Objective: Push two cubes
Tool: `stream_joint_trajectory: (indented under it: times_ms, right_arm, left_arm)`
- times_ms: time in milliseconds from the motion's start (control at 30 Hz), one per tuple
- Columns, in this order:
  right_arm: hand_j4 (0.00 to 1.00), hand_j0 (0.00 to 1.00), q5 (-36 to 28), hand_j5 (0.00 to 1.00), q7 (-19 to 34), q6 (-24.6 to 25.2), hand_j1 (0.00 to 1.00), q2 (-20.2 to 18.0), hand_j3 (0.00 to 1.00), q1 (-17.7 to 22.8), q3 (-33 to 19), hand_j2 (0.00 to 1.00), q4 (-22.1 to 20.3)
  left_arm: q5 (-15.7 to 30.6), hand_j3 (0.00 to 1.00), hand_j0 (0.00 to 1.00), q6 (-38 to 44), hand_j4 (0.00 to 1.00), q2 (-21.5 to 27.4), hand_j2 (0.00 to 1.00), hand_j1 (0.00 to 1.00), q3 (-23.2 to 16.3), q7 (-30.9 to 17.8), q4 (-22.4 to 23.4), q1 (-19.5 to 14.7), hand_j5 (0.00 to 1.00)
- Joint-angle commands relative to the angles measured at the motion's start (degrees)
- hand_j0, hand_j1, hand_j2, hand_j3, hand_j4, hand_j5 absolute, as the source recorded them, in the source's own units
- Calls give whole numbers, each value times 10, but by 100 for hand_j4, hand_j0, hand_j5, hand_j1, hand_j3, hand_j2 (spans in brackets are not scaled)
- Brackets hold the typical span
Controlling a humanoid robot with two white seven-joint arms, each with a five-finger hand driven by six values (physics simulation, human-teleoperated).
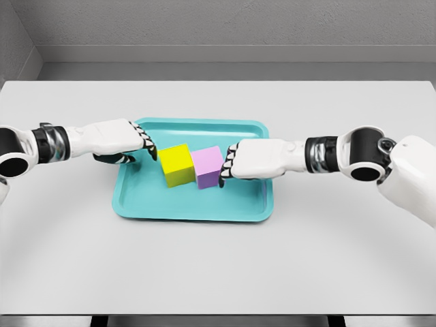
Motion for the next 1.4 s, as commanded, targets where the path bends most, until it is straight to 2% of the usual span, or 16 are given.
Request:
stream_joint_trajectory:
  times_ms: [0,33,67,233,300,667,867,1167,1233,1300,1367]
  right_arm:
    - [68,68,-2,68,0,1,68,0,68,0,-1,68,1]
    - [68,68,-2,68,0,1,68,0,68,0,-2,68,1]
    - [68,68,-2,68,-2,1,68,1,68,0,-2,68,1]
    - [68,68,-3,68,-5,1,68,9,68,-1,-2,68,2]
    - [68,68,-3,68,-11,1,68,15,68,-2,-2,68,17]
    - [68,68,-5,68,-12,1,68,14,68,-2,-7,68,24]
    - [68,68,-5,68,-41,1,68,15,68,-3,-6,68,30]
    - [68,68,-5,68,-42,1,68,12,68,-2,-7,68,29]
    - [68,68,-5,68,-41,1,68,3,68,4,-7,68,16]
    - [68,68,-6,68,-40,1,68,-30,68,9,-8,68,-16]
    - [68,68,-13,68,-39,1,68,-48,68,12,-9,68,-29]
  left_arm:
    - [2,61,61,1,61,3,61,61,2,0,11,0,61]
    - [4,55,55,1,55,6,55,55,3,0,11,0,55]
    - [4,54,54,1,54,6,54,54,4,0,11,0,54]
    - [5,54,54,1,54,13,54,54,5,0,10,1,54]
    - [5,54,54,1,54,13,54,54,5,0,10,1,54]
    - [6,54,54,1,54,15,54,54,4,0,8,1,54]
    - [6,54,54,1,54,15,54,54,3,0,8,0,54]
    - [7,55,55,1,55,15,55,55,4,0,8,0,55]
    - [7,55,55,1,55,15,55,55,4,0,8,0,55]
    - [6,55,55,1,55,15,55,55,4,0,8,0,55]
    - [6,55,55,1,55,15,55,55,4,0,8,0,55]
